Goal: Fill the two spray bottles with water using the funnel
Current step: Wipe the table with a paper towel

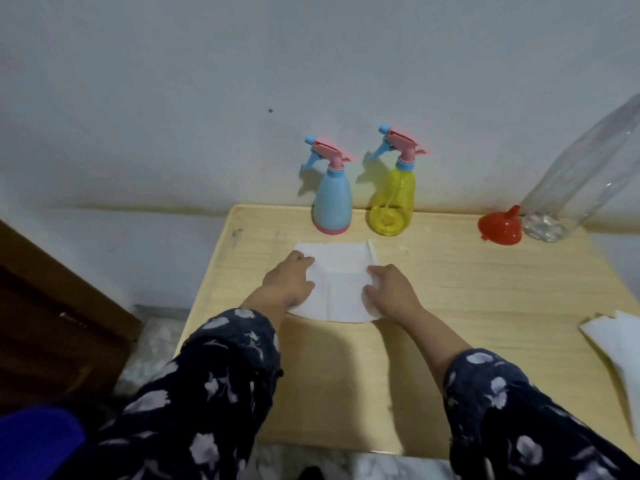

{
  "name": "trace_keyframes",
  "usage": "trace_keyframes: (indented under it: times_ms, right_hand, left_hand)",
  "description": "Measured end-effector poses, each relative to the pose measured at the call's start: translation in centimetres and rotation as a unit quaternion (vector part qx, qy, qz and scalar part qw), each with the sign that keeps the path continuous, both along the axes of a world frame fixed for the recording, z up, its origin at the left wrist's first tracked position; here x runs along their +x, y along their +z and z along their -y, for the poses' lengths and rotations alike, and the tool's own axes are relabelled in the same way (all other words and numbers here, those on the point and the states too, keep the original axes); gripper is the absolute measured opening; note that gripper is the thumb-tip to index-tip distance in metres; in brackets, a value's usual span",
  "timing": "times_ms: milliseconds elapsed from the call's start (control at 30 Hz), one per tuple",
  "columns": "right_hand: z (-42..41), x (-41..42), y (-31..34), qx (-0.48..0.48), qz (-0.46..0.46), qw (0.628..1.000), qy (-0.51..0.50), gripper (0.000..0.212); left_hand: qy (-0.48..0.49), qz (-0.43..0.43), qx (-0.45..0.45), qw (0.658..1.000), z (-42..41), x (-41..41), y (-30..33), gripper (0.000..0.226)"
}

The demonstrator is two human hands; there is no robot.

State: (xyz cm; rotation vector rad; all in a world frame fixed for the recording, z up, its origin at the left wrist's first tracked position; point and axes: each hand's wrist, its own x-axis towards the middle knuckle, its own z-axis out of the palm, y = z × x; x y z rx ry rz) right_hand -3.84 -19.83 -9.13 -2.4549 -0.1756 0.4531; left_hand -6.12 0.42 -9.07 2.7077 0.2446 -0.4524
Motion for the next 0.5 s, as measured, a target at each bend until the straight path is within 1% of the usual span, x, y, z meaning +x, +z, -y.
trace_keyframes:
  times_ms: [67,167,233,333,400,500]
  right_hand:
    - [-0.3,0.3,-0.1,-0.083,0.025,0.996,0.012,0.041]
    - [-0.8,0.7,0.0,-0.189,0.123,0.974,-0.002,0.040]
    - [-1.2,1.1,-0.3,-0.210,0.167,0.963,0.022,0.046]
    - [-2.1,1.4,-1.7,-0.225,0.161,0.953,0.125,0.056]
    - [-2.5,1.3,-2.7,-0.243,0.165,0.941,0.171,0.062]
    - [-2.4,1.7,-3.8,-0.259,0.138,0.939,0.179,0.068]
  left_hand:
    - [-0.007,0.011,0.020,1.000,-0.4,0.2,-0.2,0.055]
    - [-0.004,0.047,0.039,0.998,-0.7,0.6,-0.5,0.048]
    - [0.011,0.074,0.053,0.996,-0.8,0.9,-0.9,0.047]
    - [0.017,0.108,0.108,0.988,-0.8,0.9,-1.6,0.054]
    - [0.001,0.087,0.122,0.989,-0.6,1.1,-2.0,0.063]
    - [-0.026,0.008,0.104,0.994,-0.7,1.6,-2.6,0.074]
